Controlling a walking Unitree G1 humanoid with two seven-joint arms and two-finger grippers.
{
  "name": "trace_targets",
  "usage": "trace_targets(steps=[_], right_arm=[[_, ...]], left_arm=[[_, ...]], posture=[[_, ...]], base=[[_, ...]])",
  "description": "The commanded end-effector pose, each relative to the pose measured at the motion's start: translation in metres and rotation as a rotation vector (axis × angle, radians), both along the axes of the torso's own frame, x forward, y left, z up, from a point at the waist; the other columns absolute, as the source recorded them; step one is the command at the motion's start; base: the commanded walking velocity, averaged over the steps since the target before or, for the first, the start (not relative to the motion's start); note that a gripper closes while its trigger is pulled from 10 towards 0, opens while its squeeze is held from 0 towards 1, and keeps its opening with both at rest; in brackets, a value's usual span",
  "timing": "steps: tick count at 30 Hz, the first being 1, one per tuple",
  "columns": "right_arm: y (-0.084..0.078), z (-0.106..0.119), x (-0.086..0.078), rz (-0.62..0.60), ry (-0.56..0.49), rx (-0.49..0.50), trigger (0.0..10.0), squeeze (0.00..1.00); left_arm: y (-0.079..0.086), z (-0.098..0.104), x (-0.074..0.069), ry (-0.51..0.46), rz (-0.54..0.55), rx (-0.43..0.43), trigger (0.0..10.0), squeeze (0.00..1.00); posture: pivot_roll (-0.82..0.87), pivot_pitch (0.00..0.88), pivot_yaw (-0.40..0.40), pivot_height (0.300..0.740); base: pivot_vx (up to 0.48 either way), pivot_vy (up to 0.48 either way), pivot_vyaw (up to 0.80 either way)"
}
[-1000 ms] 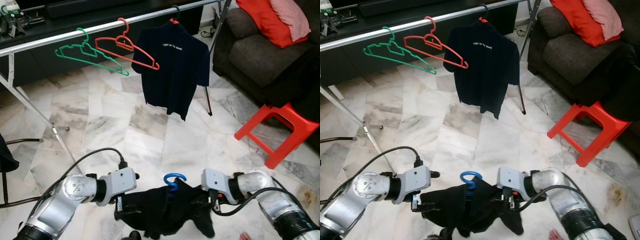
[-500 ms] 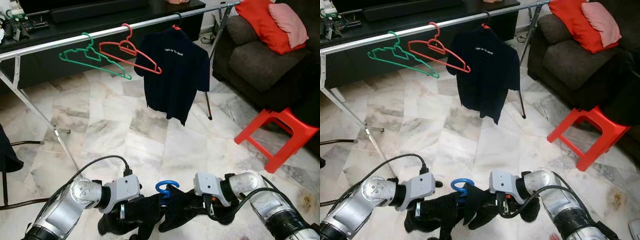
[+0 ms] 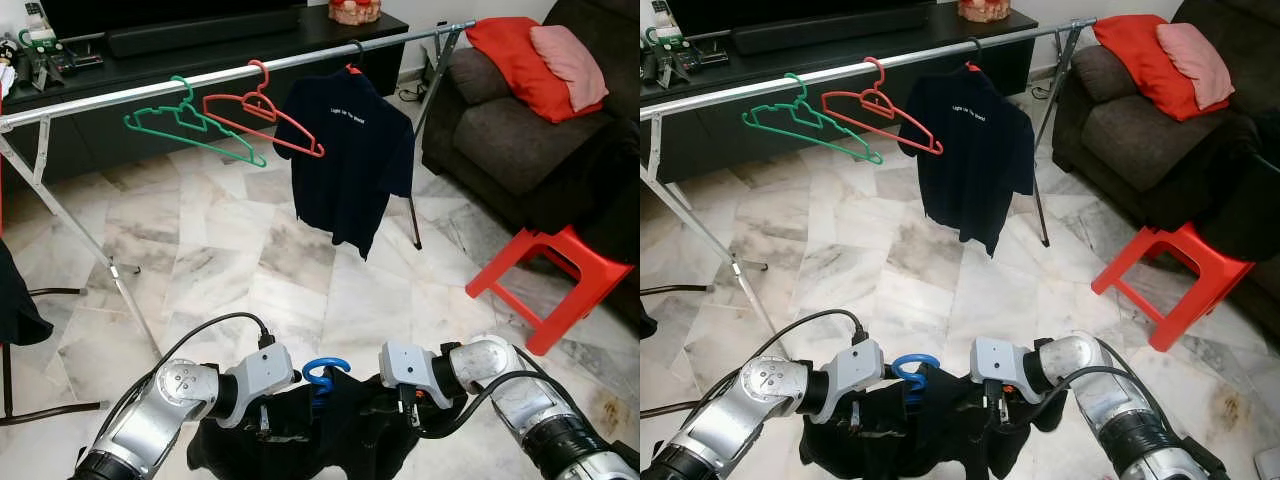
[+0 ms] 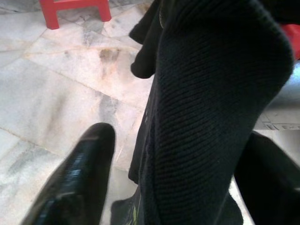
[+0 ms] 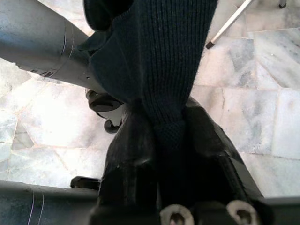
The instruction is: Hang hanger
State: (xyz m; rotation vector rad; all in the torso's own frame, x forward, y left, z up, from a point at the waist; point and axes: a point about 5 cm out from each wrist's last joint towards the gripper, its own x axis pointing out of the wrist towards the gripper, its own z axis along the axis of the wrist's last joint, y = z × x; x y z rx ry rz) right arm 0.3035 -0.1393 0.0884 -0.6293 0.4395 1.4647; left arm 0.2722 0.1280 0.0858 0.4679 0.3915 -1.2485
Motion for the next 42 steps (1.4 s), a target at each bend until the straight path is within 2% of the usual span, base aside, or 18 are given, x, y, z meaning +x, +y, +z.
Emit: trace_targets(steps=[1, 2, 6, 15, 36, 40, 42], right_arm=[[0.006, 0.007, 0.000, 0.022, -0.024, 0.035, 0.0, 0.00], [0.006, 0.007, 0.001, 0.023, -0.024, 0.036, 0.0, 0.00], [0.006, 0.007, 0.001, 0.017, -0.026, 0.039, 0.0, 0.00], [0.011, 0.005, -0.001, 0.002, -0.025, 0.065, 0.0, 0.00], [0.010, 0.006, 0.000, -0.031, -0.032, 0.079, 0.0, 0.00], [0.006, 0.005, 0.000, -0.052, -0.037, 0.075, 0.0, 0.00], [0.005, 0.007, 0.001, -0.071, -0.038, 0.090, 0.0, 0.00]], left_arm=[[0.000, -0.001, -0.001, 0.023, 0.005, -0.016, 0.6, 0.00], [-0.002, 0.000, -0.001, 0.030, 0.002, -0.031, 0.2, 0.00], [-0.004, 0.002, -0.001, 0.040, 0.005, -0.061, 0.0, 0.00], [-0.005, 0.002, -0.003, 0.052, 0.002, -0.070, 0.0, 0.00], [-0.006, 0.006, -0.002, 0.053, 0.021, -0.084, 0.0, 0.00], [-0.006, 0.007, 0.000, 0.042, 0.046, -0.097, 0.0, 0.00], [-0.007, 0.012, 0.004, 0.025, 0.076, -0.137, 0.0, 0.00]], posture=[[-0.02, 0.153, -0.031, 0.740], [-0.02, 0.156, -0.031, 0.740], [-0.02, 0.166, -0.030, 0.740], [-0.02, 0.181, -0.031, 0.740], [-0.02, 0.205, -0.033, 0.740], [-0.02, 0.209, -0.035, 0.740], [-0.02, 0.215, -0.035, 0.740]], base=[[0.000, 0.000, 0.00], [0.000, 0.000, 0.00], [0.000, 0.000, 0.00], [0.000, 0.000, 0.00], [0.000, 0.000, 0.00], [0.000, 0.000, 0.00], [0.000, 0.000, 0.00]])
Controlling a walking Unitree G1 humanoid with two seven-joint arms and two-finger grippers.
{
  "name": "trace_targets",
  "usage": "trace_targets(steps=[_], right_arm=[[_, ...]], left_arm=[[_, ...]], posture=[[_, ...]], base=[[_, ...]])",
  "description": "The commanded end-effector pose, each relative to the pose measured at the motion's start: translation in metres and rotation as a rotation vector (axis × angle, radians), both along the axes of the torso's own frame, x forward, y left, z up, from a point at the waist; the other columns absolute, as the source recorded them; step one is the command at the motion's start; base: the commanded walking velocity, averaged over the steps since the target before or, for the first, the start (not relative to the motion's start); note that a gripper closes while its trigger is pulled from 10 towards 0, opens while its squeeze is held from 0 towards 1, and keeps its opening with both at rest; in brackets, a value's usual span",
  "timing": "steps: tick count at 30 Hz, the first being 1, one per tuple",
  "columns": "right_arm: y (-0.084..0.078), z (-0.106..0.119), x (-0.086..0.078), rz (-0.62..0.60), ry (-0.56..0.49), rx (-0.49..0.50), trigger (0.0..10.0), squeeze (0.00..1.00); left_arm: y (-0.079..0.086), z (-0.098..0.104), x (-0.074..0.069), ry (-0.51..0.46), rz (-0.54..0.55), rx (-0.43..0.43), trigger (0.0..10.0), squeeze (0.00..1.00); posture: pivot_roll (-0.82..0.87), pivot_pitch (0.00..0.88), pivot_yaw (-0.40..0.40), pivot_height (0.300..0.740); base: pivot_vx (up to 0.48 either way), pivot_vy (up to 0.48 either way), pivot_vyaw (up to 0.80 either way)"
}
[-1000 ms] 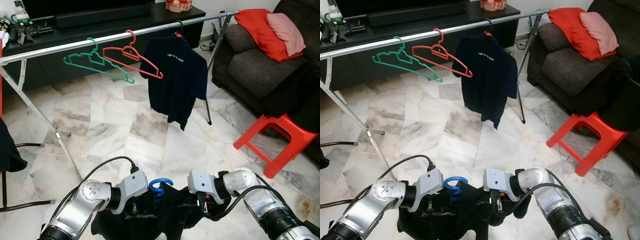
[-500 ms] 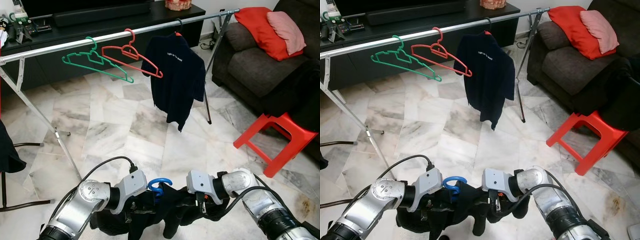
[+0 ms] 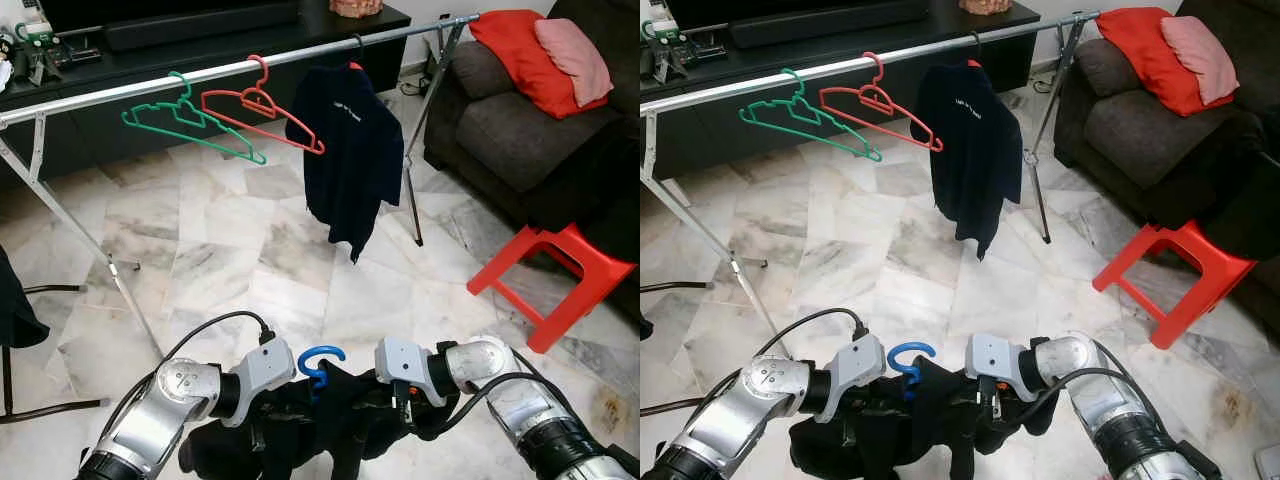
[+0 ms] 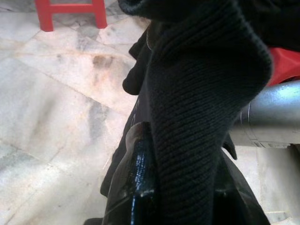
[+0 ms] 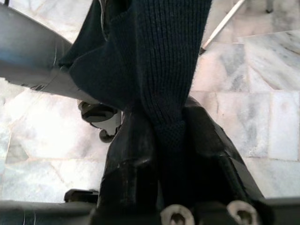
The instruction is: Hang hanger
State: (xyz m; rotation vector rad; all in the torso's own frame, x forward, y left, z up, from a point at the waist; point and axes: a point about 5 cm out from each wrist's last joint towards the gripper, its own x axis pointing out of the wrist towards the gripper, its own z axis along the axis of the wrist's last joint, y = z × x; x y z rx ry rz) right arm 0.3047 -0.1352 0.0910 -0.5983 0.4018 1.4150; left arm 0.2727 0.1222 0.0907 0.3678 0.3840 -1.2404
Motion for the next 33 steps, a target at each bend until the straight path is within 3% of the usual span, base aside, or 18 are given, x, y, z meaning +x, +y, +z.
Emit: trace_targets(steps=[1, 10, 19, 33], right_arm=[[0.000, 0.006, 0.001, -0.035, -0.016, 0.062, 0.0, 0.00], [-0.008, 0.006, -0.002, -0.073, -0.012, 0.077, 0.0, 0.00], [-0.010, 0.007, -0.005, -0.078, -0.005, 0.087, 0.0, 0.00], [-0.006, 0.008, -0.007, -0.092, 0.002, 0.130, 0.0, 0.00]], left_arm=[[-0.002, 0.011, 0.006, -0.033, 0.068, -0.090, 0.0, 0.00], [0.002, 0.023, 0.008, -0.049, 0.141, -0.210, 0.0, 0.00], [0.003, 0.023, -0.002, -0.019, 0.073, -0.206, 0.0, 0.00], [-0.009, 0.047, -0.003, -0.009, 0.039, -0.394, 0.0, 0.00]], posture=[[-0.02, 0.217, -0.036, 0.740], [-0.02, 0.223, -0.031, 0.740], [-0.01, 0.221, -0.023, 0.740], [-0.01, 0.208, -0.019, 0.740]], base=[[0.000, 0.000, 0.00], [0.000, 0.000, 0.00], [0.000, 0.000, 0.00], [0.000, 0.000, 0.00]])
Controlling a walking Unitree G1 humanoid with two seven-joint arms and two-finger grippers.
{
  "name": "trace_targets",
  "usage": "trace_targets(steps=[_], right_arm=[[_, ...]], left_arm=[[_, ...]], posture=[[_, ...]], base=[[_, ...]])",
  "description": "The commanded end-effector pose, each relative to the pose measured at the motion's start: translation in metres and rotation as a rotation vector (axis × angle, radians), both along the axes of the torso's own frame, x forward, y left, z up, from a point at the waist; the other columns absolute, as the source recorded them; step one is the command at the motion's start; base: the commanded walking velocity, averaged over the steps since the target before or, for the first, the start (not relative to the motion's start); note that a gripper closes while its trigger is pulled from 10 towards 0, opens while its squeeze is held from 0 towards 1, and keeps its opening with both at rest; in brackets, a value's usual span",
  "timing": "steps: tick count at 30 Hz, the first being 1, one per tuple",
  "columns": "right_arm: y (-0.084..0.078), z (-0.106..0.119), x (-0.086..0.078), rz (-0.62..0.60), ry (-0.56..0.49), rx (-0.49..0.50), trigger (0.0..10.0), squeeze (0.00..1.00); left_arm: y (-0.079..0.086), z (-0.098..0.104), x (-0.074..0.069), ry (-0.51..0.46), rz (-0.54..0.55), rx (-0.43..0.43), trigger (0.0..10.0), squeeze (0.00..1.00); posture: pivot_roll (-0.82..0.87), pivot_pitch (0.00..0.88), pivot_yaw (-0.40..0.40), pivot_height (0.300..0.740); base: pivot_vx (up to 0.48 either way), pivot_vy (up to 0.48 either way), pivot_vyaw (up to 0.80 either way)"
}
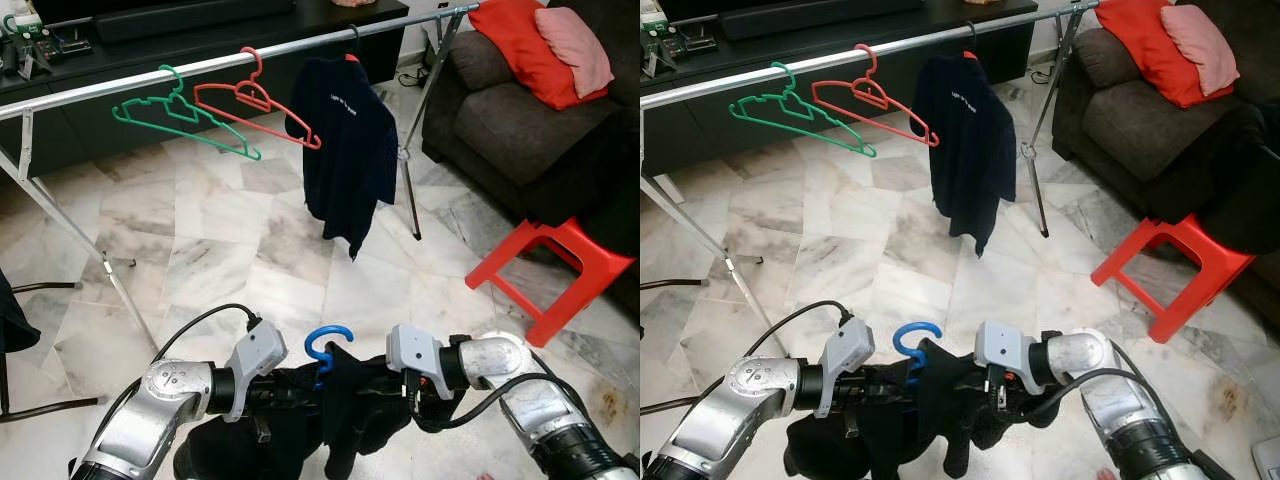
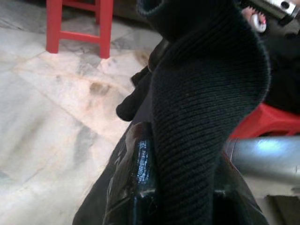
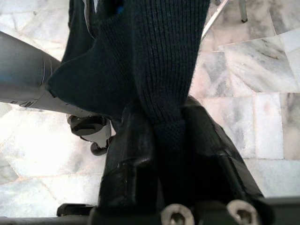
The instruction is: Hang hanger
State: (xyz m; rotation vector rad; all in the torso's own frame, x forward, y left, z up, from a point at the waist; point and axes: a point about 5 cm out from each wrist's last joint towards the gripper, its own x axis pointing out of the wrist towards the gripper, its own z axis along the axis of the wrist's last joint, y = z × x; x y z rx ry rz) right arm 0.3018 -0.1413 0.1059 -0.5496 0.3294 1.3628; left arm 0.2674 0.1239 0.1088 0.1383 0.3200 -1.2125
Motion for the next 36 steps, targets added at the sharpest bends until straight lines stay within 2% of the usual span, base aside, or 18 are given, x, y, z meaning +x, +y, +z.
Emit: trace_targets(steps=[1, 5, 7, 8, 9, 10, 17, 25, 28, 34, 36], right_arm=[[0.001, -0.007, -0.005, -0.037, 0.041, 0.055, 0.0, 0.00], [0.000, -0.006, -0.004, -0.040, 0.039, 0.055, 0.0, 0.00], [0.000, -0.006, -0.002, -0.050, 0.026, 0.050, 0.0, 0.00], [0.000, -0.006, -0.001, -0.056, 0.023, 0.047, 3.8, 0.00], [0.000, -0.005, -0.001, -0.048, 0.024, 0.044, 10.0, 0.92], [0.001, -0.005, -0.001, -0.044, 0.027, 0.047, 10.0, 1.00], [-0.001, -0.003, 0.002, -0.048, 0.015, 0.025, 10.0, 1.00], [-0.003, 0.003, 0.005, -0.014, 0.005, -0.015, 10.0, 1.00], [-0.002, 0.007, 0.005, 0.031, 0.002, -0.029, 10.0, 1.00], [-0.009, 0.018, 0.007, 0.073, -0.062, -0.134, 10.0, 1.00], [-0.009, 0.026, 0.010, 0.050, -0.089, -0.106, 10.0, 1.00]], left_arm=[[-0.011, 0.030, 0.003, -0.085, -0.018, -0.186, 0.0, 0.00], [-0.011, 0.031, 0.003, -0.086, -0.017, -0.191, 0.0, 0.00], [-0.010, 0.028, 0.003, -0.092, -0.020, -0.153, 0.0, 0.00], [-0.010, 0.025, 0.003, -0.098, -0.026, -0.115, 0.0, 0.00], [-0.009, 0.019, 0.002, -0.107, -0.029, -0.052, 0.0, 0.00], [-0.008, 0.017, 0.002, -0.107, -0.028, -0.040, 0.0, 0.00], [-0.004, 0.007, -0.001, -0.095, -0.022, 0.024, 0.0, 0.00], [0.001, -0.009, -0.004, -0.129, -0.046, 0.176, 0.0, 0.00], [0.002, -0.011, -0.004, -0.130, -0.042, 0.179, 0.0, 0.00], [0.007, -0.013, -0.001, -0.152, 0.010, 0.199, 0.0, 0.00], [0.008, -0.015, -0.002, -0.152, 0.011, 0.209, 0.0, 0.00]], posture=[[-0.01, 0.209, -0.019, 0.740], [-0.01, 0.210, -0.021, 0.740], [-0.01, 0.211, -0.021, 0.740], [-0.01, 0.211, -0.021, 0.740], [-0.01, 0.213, -0.022, 0.740], [-0.01, 0.214, -0.022, 0.740], [-0.01, 0.219, -0.024, 0.740], [-0.01, 0.221, -0.026, 0.740], [-0.01, 0.221, -0.025, 0.740], [-0.01, 0.221, -0.025, 0.740], [-0.01, 0.221, -0.025, 0.740]], base=[[0.000, 0.000, 0.00], [0.000, 0.000, 0.00], [0.000, 0.000, 0.00], [0.000, 0.000, 0.00], [0.000, 0.000, 0.00], [0.000, 0.000, 0.00], [0.000, 0.000, 0.00], [0.000, 0.000, 0.00], [0.000, 0.000, 0.00], [0.000, 0.000, 0.00], [0.000, 0.000, 0.00]])
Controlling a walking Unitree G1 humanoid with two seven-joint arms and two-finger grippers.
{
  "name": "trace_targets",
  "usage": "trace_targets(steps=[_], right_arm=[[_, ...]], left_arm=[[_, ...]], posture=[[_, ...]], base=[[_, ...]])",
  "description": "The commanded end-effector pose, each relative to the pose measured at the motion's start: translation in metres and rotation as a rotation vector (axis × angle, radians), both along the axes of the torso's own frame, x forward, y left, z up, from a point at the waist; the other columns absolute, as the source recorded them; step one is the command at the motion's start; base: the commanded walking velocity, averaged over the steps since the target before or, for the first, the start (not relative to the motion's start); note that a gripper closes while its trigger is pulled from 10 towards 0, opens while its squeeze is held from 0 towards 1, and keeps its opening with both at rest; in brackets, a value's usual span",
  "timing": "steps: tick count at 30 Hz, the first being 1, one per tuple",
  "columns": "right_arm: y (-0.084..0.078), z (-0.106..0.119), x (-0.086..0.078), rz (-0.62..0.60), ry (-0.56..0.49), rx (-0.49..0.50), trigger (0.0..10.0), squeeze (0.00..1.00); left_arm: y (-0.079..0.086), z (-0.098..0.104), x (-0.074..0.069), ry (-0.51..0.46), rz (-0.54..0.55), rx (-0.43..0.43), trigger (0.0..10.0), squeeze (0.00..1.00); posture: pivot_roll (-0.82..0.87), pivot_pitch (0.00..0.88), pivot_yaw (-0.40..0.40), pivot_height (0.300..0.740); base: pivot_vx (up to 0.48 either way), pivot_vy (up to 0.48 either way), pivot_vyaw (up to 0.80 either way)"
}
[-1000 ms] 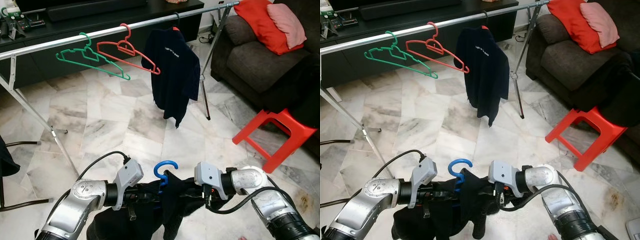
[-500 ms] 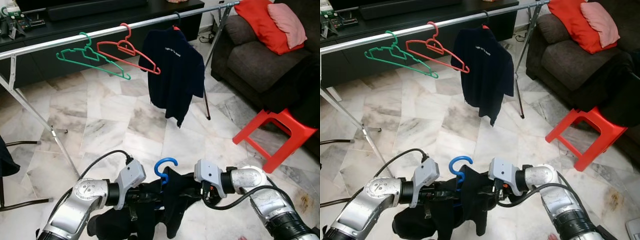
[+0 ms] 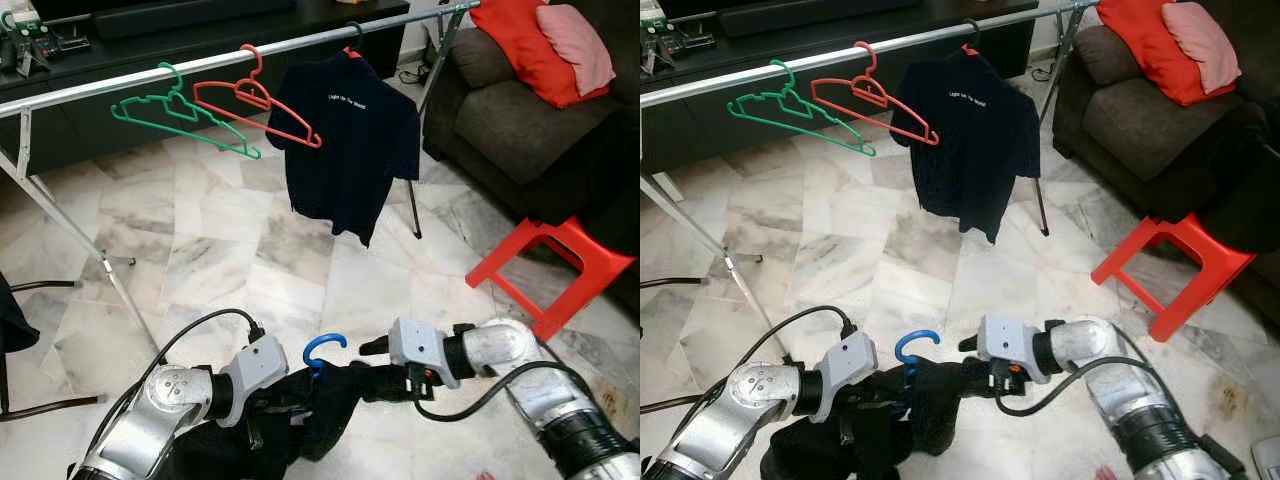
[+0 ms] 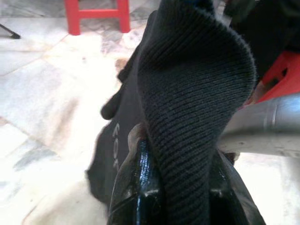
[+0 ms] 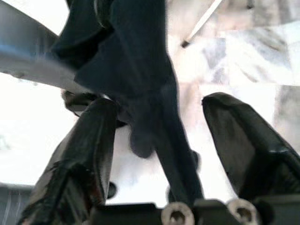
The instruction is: Hang hanger
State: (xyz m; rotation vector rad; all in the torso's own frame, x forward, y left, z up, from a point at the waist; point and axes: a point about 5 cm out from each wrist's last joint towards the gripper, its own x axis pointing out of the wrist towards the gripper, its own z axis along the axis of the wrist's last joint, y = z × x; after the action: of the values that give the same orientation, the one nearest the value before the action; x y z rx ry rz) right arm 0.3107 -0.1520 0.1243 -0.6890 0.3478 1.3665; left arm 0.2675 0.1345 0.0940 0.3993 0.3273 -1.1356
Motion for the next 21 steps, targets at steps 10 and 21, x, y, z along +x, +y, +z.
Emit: trace_targets(steps=[10, 21], right_arm=[[-0.012, 0.041, 0.004, -0.094, -0.162, 0.133, 10.0, 0.00], [-0.015, 0.031, -0.009, -0.461, -0.123, 0.632, 10.0, 0.00]], left_arm=[[0.000, -0.015, 0.000, -0.044, 0.041, 0.052, 0.0, 0.00], [-0.001, -0.019, 0.013, -0.171, 0.224, 0.005, 0.0, 0.00]], posture=[[-0.04, 0.206, -0.034, 0.740], [-0.05, 0.183, -0.027, 0.740]], base=[[0.000, 0.000, 0.00], [0.000, 0.000, 0.00]])
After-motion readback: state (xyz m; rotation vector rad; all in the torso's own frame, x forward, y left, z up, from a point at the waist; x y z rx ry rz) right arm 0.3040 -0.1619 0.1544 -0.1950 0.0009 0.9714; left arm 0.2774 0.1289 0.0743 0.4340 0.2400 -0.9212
